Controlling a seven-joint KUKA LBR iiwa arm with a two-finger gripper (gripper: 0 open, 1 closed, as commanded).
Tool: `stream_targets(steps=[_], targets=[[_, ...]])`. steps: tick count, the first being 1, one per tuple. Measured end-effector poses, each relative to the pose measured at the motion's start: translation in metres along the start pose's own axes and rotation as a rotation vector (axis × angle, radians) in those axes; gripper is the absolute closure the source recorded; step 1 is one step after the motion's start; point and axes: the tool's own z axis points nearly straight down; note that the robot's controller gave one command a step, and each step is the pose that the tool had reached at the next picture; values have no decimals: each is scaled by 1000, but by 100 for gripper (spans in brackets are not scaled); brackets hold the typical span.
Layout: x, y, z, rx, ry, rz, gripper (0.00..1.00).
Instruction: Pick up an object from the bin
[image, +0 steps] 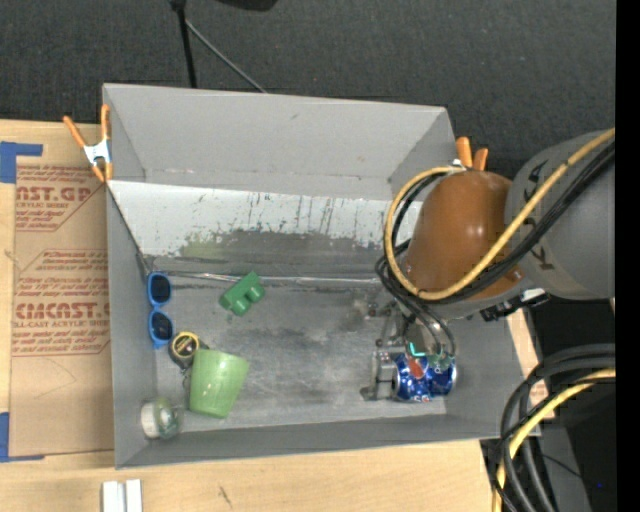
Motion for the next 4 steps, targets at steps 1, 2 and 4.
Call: stream_targets(steps=[1, 2, 4], targets=[[4, -65, 85, 1, -1, -130, 0], [-10, -132, 73, 3, -10, -258, 0], [-49, -103, -94, 4, -20, -257, 100]])
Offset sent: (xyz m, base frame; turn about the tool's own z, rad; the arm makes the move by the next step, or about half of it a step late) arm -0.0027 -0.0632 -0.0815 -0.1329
